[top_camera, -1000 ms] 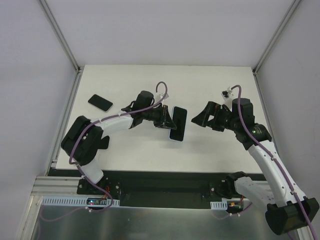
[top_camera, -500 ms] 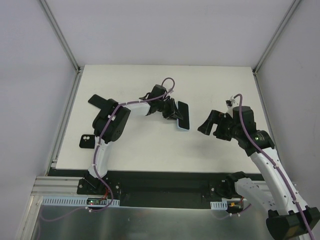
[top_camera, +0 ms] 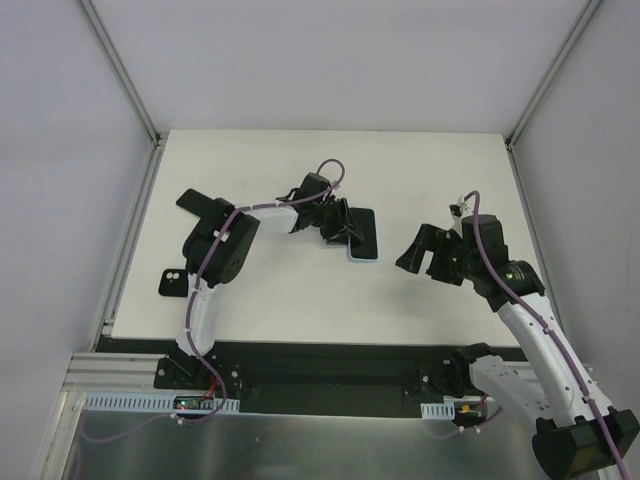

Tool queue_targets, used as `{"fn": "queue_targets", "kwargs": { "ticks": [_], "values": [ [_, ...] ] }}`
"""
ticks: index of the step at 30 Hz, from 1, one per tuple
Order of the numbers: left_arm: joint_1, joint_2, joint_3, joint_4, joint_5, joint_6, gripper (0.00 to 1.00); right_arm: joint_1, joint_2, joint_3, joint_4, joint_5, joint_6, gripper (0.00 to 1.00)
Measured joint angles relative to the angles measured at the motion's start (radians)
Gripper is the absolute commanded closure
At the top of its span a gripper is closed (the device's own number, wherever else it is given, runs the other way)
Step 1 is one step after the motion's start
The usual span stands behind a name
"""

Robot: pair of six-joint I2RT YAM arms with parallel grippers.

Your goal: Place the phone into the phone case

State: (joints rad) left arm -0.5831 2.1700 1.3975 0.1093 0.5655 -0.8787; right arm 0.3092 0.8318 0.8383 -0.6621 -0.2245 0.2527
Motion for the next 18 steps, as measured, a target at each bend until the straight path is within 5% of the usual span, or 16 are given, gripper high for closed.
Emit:
{"fn": "queue_targets", "kwargs": {
  "ticks": [8,18],
  "values": [
    [0.028,-0.173,-0.107,-0.056,-0.083,0.024,0.23,0.0,0.01,-0.019,0.0,0.0,0.0,0.04],
    [0.219,-0.489,-0.193,-0.301,-0.43,0.026,0.3,0.0,0.011,-0.068,0.022,-0.008,0.005,0.04]
  ]
}}
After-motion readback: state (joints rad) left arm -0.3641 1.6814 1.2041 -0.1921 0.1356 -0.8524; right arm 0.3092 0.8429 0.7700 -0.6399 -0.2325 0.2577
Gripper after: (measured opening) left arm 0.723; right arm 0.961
